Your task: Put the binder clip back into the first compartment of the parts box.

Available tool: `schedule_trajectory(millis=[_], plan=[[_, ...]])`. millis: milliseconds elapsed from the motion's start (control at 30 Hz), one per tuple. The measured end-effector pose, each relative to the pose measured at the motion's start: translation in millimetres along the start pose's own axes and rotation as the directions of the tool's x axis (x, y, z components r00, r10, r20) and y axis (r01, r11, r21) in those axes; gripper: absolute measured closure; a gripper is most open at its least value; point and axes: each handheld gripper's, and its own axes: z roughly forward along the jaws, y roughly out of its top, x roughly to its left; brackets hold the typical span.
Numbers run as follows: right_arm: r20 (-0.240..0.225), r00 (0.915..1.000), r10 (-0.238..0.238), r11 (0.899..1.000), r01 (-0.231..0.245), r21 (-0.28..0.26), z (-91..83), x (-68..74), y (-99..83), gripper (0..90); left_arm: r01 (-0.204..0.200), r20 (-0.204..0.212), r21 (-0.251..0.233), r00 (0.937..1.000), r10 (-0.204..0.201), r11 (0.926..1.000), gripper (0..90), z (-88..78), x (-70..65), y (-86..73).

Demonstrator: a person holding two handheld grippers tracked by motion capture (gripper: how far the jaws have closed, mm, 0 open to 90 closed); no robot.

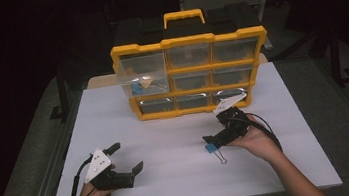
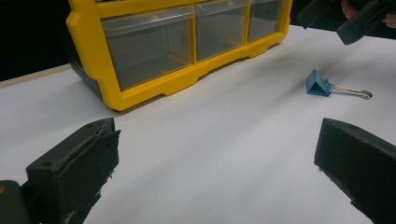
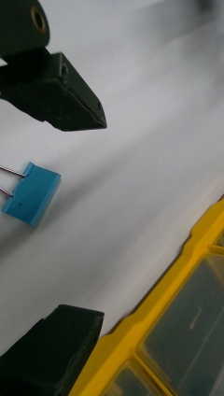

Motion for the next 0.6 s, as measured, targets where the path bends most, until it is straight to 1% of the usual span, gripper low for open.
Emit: schedule_trajectory(millis=[100, 167, 233, 300, 400, 433, 500, 533, 567, 600], plan=[[0.002, 0.9999, 0.012, 1.0, -0.012, 0.001, 1.2, 1.1, -5.4, 13.0, 0.001, 0.0, 0.001, 1.0, -0.001, 1.0, 0.0, -0.1, 0.0, -0.2], [0.006, 0.9998, 0.017, 1.0, -0.017, 0.006, 2.6, 1.7, -8.2, 13.6, -0.003, 0.0, 0.003, 1.0, 0.003, 1.0, 0.0, -0.3, 0.1, -0.2], [0.007, 0.9997, 0.024, 1.0, -0.024, 0.016, 4.2, 1.7, -10.6, 14.3, -0.002, -0.002, -0.006, 1.0, 0.002, 1.0, 0.0, -0.8, 0.1, 0.3], [0.004, 0.9994, 0.034, 0.999, -0.034, 0.028, 6.3, 2.1, -13.2, 14.8, -0.007, -0.005, 0.002, 1.0, 0.007, 1.0, 0.0, -1.8, 1.0, 0.9], [-0.004, 0.9989, 0.046, 0.998, -0.046, 0.035, 9.2, 2.7, -16.9, 17.8, -0.006, -0.005, 0.0, 1.0, 0.006, 1.0, 0.0, -1.2, 1.3, 0.3], [-0.003, 0.9984, 0.056, 0.998, -0.056, 0.04, 10.0, 3.1, -17.7, 19.1, -0.016, -0.004, 0.003, 0.9999, 0.016, 0.9999, 0.0, -1.2, 2.1, 0.5], [-0.01, 0.9981, 0.06, 0.997, -0.06, 0.046, 12.5, 3.7, -19.6, 21.1, -0.018, -0.004, 0.004, 0.9998, 0.018, 0.9998, 0.0, -1.3, 2.1, 0.3], [-0.009, 0.9981, 0.062, 0.997, -0.061, 0.054, 13.7, 4.2, -20.4, 21.9, -0.018, -0.003, 0.004, 0.9998, 0.019, 0.9998, 0.0, -1.4, 2.1, 0.4], [-0.008, 0.9983, 0.058, 0.997, -0.057, 0.06, 14.3, 4.3, -21.1, 22.5, -0.008, -0.005, 0.003, 1.0, 0.008, 1.0, 0.0, -1.7, 1.1, 0.3], [-0.015, 0.9979, 0.064, 0.996, -0.063, 0.064, 15.6, 5.6, -21.9, 22.9, -0.008, -0.005, 0.002, 1.0, 0.008, 1.0, 0.0, -1.7, 1.1, 0.4]])
